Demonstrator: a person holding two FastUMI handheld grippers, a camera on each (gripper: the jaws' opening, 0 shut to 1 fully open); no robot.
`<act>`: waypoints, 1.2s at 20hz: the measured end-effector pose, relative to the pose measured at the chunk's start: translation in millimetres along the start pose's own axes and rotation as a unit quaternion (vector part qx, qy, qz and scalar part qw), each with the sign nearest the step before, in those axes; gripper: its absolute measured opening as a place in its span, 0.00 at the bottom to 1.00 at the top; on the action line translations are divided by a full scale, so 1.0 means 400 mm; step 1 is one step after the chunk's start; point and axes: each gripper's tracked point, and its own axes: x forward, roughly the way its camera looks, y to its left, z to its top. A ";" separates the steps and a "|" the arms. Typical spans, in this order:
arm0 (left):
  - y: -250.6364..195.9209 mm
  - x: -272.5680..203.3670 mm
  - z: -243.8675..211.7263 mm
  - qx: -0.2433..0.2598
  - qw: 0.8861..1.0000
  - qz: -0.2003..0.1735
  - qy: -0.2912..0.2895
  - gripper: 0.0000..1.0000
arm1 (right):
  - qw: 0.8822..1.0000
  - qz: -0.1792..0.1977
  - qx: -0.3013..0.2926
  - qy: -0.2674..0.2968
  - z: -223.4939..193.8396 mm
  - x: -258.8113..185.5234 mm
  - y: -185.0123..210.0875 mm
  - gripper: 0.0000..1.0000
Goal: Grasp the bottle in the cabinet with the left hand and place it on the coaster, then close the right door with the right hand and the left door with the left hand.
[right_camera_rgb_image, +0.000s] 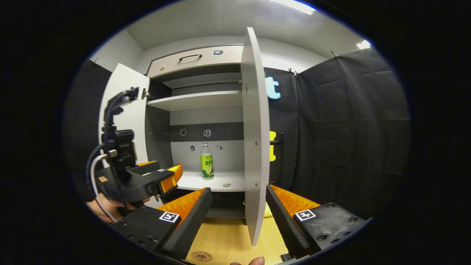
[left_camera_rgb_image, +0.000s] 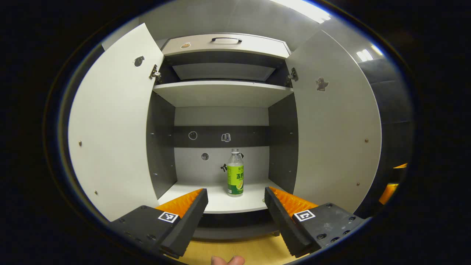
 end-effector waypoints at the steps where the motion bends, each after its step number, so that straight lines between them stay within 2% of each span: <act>1: -0.004 0.039 -0.012 0.000 1.000 -0.002 -0.001 0.98 | 1.000 -0.001 0.000 -0.003 0.001 0.001 -0.012 0.98; 5: -0.016 0.198 -0.023 -0.005 1.000 -0.004 -0.007 0.98 | 1.000 -0.006 -0.006 -0.012 0.000 -0.002 -0.068 0.98; 11: 0.004 0.421 -0.045 -0.004 1.000 0.009 0.015 0.98 | 1.000 -0.003 -0.001 -0.019 -0.003 0.009 -0.124 0.98; 16: 0.027 0.548 -0.075 0.021 0.999 0.027 0.023 0.98 | 1.000 -0.010 0.002 -0.018 -0.012 0.022 -0.175 0.98; 24: 0.063 0.695 -0.083 0.007 0.999 0.046 0.025 0.98 | 0.998 -0.053 -0.010 -0.011 -0.026 0.014 -0.265 0.98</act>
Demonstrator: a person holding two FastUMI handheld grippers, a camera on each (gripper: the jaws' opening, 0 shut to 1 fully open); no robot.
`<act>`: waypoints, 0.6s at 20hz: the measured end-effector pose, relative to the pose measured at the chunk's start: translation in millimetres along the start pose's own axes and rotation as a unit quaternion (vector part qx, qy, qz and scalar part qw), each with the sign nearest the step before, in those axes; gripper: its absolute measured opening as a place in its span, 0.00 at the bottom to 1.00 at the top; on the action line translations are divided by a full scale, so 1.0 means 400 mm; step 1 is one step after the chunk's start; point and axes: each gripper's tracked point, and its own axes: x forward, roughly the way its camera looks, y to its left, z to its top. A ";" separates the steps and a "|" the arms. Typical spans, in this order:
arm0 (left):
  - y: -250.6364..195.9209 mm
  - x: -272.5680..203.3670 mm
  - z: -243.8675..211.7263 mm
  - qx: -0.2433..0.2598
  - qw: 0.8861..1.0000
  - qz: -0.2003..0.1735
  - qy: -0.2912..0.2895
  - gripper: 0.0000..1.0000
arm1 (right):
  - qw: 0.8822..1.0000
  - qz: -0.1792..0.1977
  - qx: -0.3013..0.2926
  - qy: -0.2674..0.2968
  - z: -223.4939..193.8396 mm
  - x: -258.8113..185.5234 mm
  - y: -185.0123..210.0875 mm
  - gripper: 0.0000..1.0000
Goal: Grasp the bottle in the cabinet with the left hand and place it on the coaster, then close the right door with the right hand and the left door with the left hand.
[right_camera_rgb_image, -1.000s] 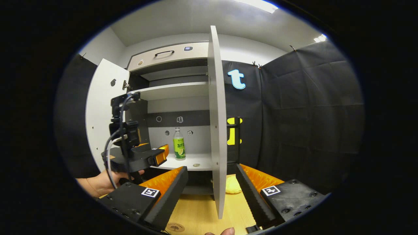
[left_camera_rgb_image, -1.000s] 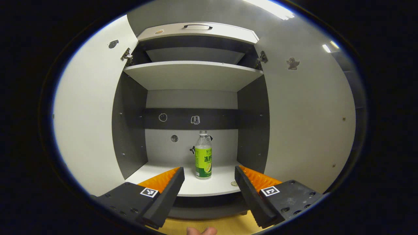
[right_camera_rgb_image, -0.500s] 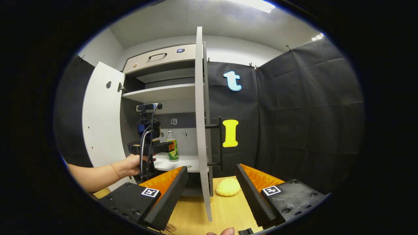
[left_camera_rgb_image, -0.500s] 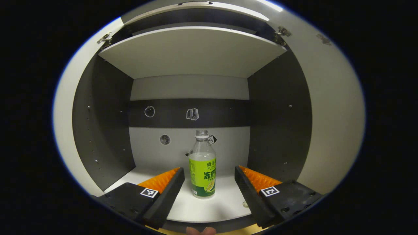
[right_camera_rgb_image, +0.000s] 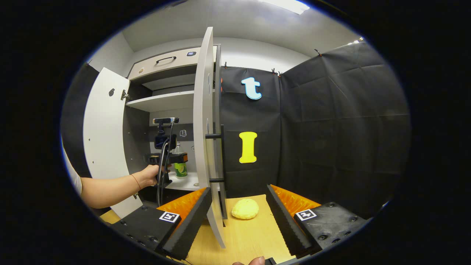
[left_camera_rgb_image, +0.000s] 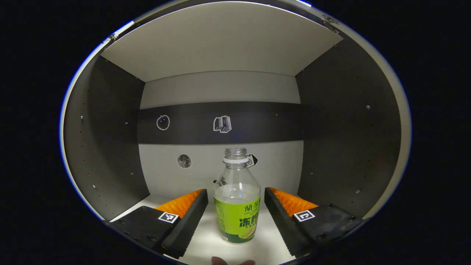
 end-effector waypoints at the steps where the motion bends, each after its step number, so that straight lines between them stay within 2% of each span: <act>1: 0.002 0.011 -0.005 0.001 1.000 0.001 0.002 0.97 | 1.000 -0.005 0.001 -0.001 0.002 -0.001 -0.009 0.98; 2: 0.002 0.016 -0.009 0.003 1.000 0.001 0.004 0.95 | 1.000 -0.010 0.003 -0.001 0.002 -0.004 -0.019 0.98; 3: -0.001 0.015 -0.009 0.005 1.000 0.000 0.003 0.81 | 1.000 -0.013 0.005 -0.001 0.002 -0.005 -0.023 0.98; 7: -0.004 -0.008 -0.003 -0.002 1.000 -0.010 0.010 0.79 | 1.000 -0.018 0.010 -0.005 0.009 -0.008 -0.024 0.99; 12: -0.006 -0.133 0.068 0.000 0.999 -0.032 -0.014 0.78 | 1.000 -0.008 0.018 -0.007 0.010 -0.018 -0.003 0.99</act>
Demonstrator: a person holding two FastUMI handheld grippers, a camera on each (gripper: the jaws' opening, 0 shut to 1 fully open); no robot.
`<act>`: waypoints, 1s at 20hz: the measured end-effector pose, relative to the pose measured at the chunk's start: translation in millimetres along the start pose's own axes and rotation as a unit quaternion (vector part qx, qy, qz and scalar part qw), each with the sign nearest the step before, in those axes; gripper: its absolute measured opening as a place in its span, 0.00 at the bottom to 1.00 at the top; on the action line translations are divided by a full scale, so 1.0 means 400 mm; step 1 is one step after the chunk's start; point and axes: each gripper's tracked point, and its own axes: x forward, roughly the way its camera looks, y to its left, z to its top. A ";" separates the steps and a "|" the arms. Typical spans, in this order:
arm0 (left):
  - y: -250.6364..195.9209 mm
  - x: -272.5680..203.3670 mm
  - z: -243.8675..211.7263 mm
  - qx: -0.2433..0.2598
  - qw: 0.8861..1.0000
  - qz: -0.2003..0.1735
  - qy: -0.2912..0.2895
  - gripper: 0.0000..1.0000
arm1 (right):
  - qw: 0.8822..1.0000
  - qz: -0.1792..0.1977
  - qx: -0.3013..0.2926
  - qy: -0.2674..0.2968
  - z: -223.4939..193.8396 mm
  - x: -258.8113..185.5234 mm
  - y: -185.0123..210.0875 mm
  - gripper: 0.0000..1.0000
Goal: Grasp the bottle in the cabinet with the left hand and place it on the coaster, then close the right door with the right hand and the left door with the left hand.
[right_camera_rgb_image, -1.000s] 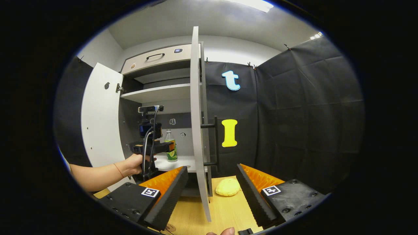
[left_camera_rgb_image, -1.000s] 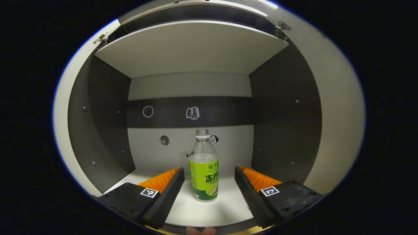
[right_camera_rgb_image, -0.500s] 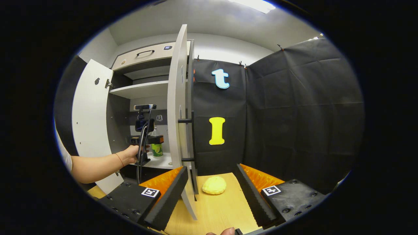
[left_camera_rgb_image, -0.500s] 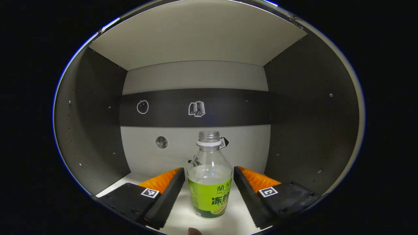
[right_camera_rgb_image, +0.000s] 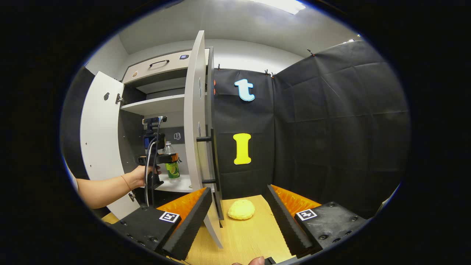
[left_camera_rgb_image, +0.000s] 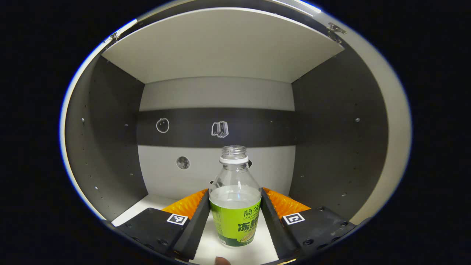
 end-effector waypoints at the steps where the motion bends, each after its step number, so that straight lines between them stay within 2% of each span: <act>1: -0.007 -0.036 0.016 0.004 1.000 -0.007 -0.006 0.79 | 1.000 0.002 0.002 -0.001 0.000 -0.003 0.005 0.99; 6: -0.021 -0.231 0.070 0.010 0.999 -0.027 -0.032 0.78 | 1.000 0.011 0.002 -0.003 0.007 -0.030 0.028 0.99; 9: -0.030 -0.353 0.060 -0.005 0.999 -0.031 -0.037 0.78 | 1.000 0.016 0.000 -0.006 0.011 -0.046 0.039 0.99; 14: -0.057 -0.541 -0.020 -0.006 0.998 -0.048 -0.032 0.79 | 1.000 0.019 -0.002 -0.003 0.013 -0.057 0.056 0.99; 20: -0.067 -0.710 -0.163 0.006 0.997 -0.062 -0.034 0.79 | 1.000 0.019 -0.003 -0.005 0.026 -0.081 0.069 0.99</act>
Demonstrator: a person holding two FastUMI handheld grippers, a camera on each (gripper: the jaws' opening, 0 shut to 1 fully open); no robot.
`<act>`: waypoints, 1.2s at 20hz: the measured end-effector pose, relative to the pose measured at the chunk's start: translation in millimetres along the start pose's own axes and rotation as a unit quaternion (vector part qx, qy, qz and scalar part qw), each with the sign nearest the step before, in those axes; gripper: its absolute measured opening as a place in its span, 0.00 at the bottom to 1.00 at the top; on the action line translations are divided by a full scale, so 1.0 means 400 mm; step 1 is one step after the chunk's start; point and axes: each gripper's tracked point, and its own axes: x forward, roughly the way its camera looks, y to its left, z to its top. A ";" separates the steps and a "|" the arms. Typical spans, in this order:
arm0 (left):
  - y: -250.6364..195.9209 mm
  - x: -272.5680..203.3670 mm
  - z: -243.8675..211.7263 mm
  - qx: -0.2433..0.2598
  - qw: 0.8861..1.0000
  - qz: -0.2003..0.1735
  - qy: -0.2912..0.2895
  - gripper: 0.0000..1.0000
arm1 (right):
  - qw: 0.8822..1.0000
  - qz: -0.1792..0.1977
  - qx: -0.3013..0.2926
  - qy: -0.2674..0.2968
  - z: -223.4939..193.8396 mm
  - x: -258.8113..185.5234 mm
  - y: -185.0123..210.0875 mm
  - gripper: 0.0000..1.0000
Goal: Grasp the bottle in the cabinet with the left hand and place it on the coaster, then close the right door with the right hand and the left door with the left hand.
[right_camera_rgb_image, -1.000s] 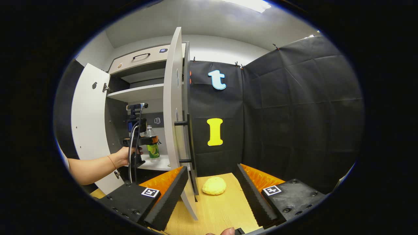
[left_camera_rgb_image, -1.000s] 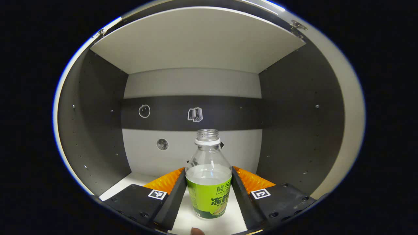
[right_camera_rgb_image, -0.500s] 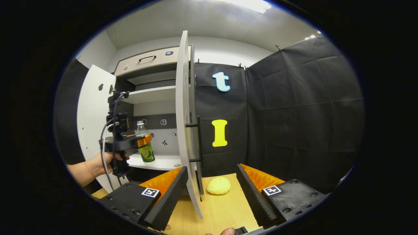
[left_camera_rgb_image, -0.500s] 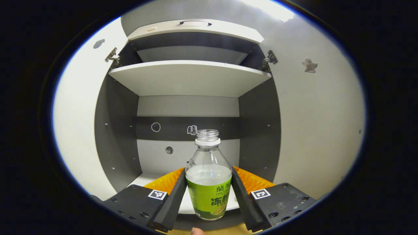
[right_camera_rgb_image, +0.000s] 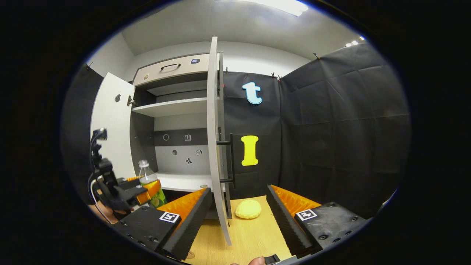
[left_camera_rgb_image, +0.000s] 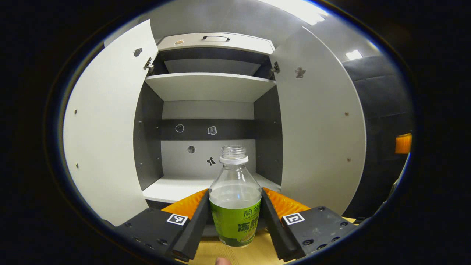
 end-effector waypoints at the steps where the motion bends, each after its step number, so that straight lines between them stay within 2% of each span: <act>1: -0.006 -0.024 -0.024 0.000 1.000 -0.003 -0.003 0.79 | 1.000 -0.001 0.000 0.002 -0.002 -0.005 -0.002 0.98; 7: -0.057 -0.149 -0.170 -0.027 0.999 -0.043 -0.011 0.79 | 1.000 -0.004 -0.006 0.012 -0.008 -0.025 -0.006 0.98; 11: -0.097 -0.219 -0.291 -0.017 0.998 -0.065 -0.001 0.79 | 1.000 -0.010 -0.015 0.005 0.004 -0.033 -0.018 0.98; 14: -0.115 -0.258 -0.399 -0.004 0.997 -0.073 0.023 0.79 | 1.000 -0.009 -0.003 0.011 0.003 -0.039 -0.015 0.98; 17: -0.118 -0.283 -0.494 -0.015 0.996 -0.073 0.047 0.79 | 1.000 -0.009 -0.006 0.014 0.001 -0.042 -0.014 0.98; 24: -0.104 -0.304 -0.637 -0.026 0.995 -0.068 0.072 0.80 | 1.000 -0.011 -0.018 0.019 -0.010 -0.050 -0.016 0.98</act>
